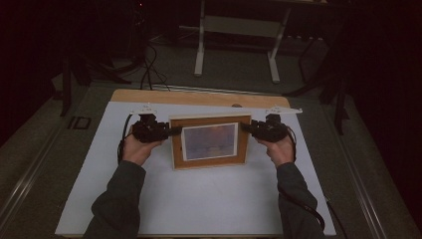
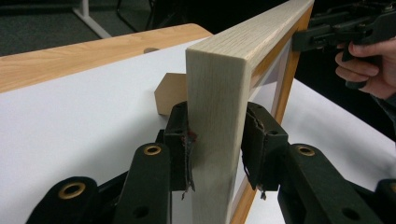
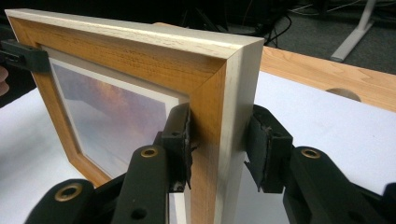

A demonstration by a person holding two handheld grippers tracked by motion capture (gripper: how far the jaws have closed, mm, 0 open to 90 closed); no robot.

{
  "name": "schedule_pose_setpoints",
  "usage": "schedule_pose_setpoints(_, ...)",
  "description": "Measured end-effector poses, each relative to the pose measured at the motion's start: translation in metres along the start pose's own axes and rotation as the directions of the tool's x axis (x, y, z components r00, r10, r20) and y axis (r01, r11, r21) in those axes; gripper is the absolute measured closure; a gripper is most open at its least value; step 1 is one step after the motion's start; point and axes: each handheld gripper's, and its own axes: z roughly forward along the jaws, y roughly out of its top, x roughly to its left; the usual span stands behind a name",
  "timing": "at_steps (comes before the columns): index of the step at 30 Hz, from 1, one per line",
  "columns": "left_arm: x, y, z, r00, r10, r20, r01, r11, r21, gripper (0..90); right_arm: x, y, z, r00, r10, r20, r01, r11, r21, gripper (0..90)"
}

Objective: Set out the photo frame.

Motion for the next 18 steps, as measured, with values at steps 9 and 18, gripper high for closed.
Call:
schedule_pose_setpoints(9, 0.005, -0.001, 0.007, 0.9993, -0.009, 0.037, 0.010, 0.9996, -0.024, 66.2, 0.002, -0.006, -0.008, 0.9994, 0.028, 0.022, -0.028, 0.9996, -0.006, 63.0)
schedule_pose_setpoints(18, 0.008, 0.000, 0.010, 0.9979, -0.029, 0.058, 0.031, 0.9993, -0.022, 65.9, 0.004, -0.007, -0.012, 0.9985, 0.045, 0.030, -0.045, 0.9989, 0.010, 63.0)
